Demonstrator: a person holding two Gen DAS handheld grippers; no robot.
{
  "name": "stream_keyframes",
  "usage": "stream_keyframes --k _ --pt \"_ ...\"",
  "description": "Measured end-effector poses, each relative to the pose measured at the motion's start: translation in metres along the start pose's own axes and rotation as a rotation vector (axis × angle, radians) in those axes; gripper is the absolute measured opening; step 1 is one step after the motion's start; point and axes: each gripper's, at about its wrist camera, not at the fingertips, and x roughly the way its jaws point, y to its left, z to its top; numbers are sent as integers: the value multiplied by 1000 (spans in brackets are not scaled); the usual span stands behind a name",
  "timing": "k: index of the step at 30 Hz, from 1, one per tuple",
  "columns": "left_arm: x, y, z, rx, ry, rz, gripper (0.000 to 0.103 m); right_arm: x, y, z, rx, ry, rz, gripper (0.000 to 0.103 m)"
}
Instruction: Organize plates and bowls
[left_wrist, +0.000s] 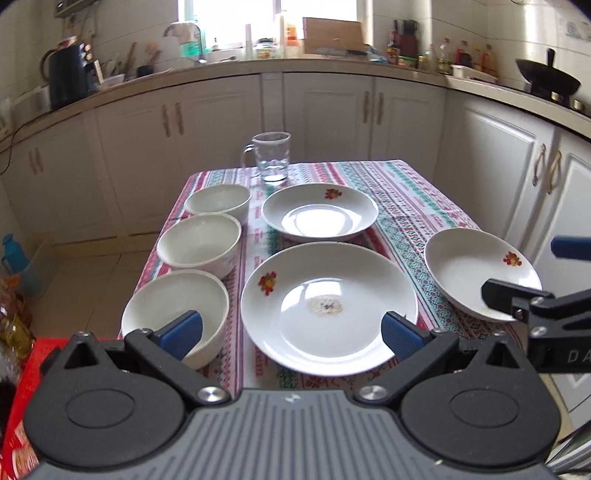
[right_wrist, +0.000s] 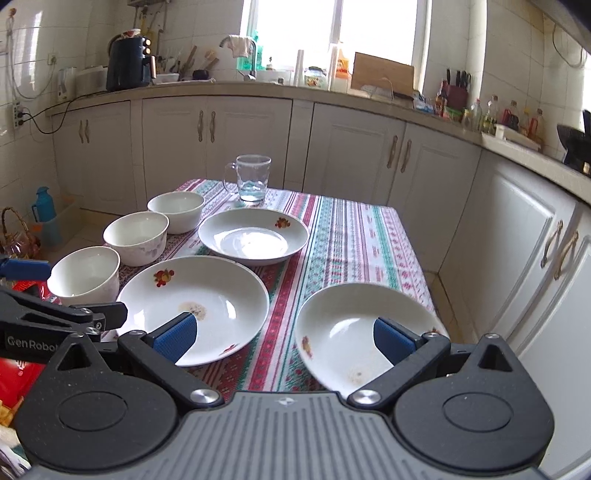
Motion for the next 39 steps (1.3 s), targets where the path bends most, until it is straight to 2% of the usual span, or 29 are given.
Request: stream_keyframes --k 3,10,14,21,29,32,35,39 --pt "5 -3 8 27 8 -15 102 -1 -12 -1 -24 -29 6 103" --pt "21 -21 21 87 15 -118 102 5 -49 -14 -35 -51 -1 103" --pt "32 -37 24 130 27 -165 102 13 -68 -28 -29 -29 -17 103" --pt "54 -65 29 206 42 -203 102 33 -97 -65 44 46 12 103" --pt "81 -83 41 204 96 -301 102 66 -117 -93 100 106 59 103" --pt "93 -94 46 241 107 -310 102 79 -120 -99 96 119 62 103" --pt "105 -105 51 273 119 -329 102 84 -119 -102 51 99 63 103" --pt "122 -121 59 324 137 -355 102 85 -122 -103 24 68 105 103"
